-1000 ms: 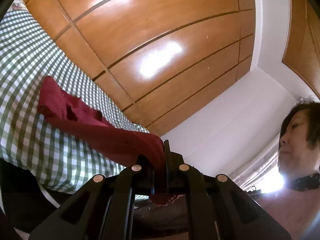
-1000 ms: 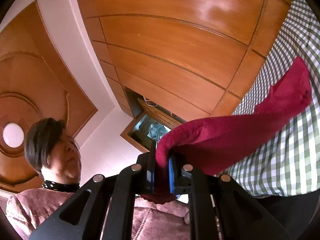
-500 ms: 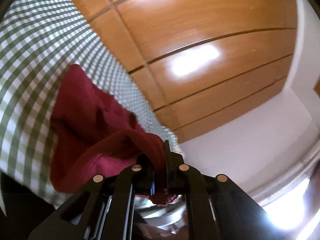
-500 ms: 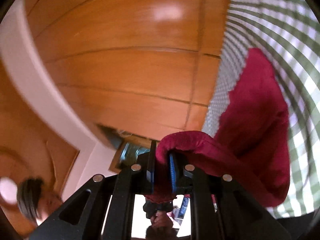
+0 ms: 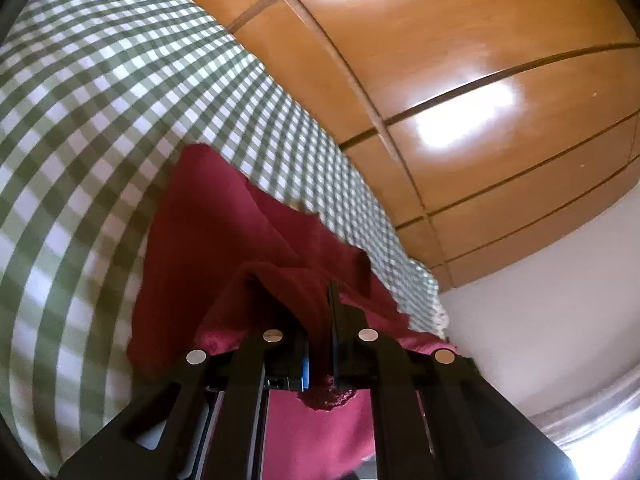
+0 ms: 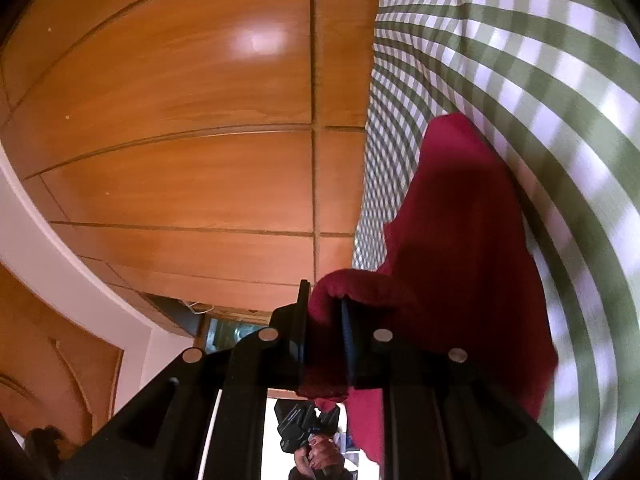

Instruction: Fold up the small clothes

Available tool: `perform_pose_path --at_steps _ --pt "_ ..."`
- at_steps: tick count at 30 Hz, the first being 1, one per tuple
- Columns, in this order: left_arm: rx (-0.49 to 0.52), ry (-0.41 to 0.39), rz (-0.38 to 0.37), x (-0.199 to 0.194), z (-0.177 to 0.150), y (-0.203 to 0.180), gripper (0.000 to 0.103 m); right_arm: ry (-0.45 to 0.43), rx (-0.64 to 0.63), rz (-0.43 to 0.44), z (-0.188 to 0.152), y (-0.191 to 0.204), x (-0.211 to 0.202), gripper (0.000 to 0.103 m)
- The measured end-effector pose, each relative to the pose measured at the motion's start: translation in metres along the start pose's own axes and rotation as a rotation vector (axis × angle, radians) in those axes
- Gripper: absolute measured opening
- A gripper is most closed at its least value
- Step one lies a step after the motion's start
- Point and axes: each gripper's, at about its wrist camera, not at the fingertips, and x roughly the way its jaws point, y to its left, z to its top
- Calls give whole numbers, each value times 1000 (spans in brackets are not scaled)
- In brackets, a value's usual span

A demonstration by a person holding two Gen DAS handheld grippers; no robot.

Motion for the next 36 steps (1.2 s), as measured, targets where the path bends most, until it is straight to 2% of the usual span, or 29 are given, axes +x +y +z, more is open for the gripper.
perform_pose_path --at_steps 3,5,6,8,11,15,18,21,22,23,24,25,28,30,32,36 --pt "-11 -20 41 12 7 4 6 -29 -35 -60 8 -1 12 18" --pt "-34 -13 81 23 12 10 15 -51 -70 -132 10 -1 19 52" --pt "-41 -4 103 31 13 13 19 -69 -100 -156 11 -2 24 56" --pt "-45 -10 112 40 12 18 31 -116 -161 -192 10 -3 29 58" --pt "6 -48 78 44 9 21 45 -166 -264 -220 5 -3 30 58" --pt "93 -92 42 43 0 24 45 -223 -316 -229 -2 -8 23 58" --pt "78 -129 19 37 -3 26 45 -238 -367 -292 -9 -6 20 58" --pt "21 -178 60 27 -2 18 66 -232 -414 -369 -15 -2 27 60" --pt "11 -216 103 21 -1 11 83 -233 -434 -397 -17 0 31 61" --pt "12 -249 124 16 1 6 88 -233 -454 -423 -19 1 34 63" --pt "22 -289 144 11 2 -1 88 -231 -478 -454 -23 4 37 64" --pt "36 -296 158 11 4 -5 89 -230 -493 -472 -25 5 37 66" --pt "123 -237 272 26 7 -12 89 -208 -519 -542 -29 9 46 66" --pt "179 -197 345 35 0 -9 89 -174 -542 -556 -34 13 44 66" --pt "187 -177 354 34 -10 -1 89 -135 -553 -555 -40 14 36 65" --pt "212 -209 323 13 -34 6 89 -63 -558 -520 -55 16 16 63"
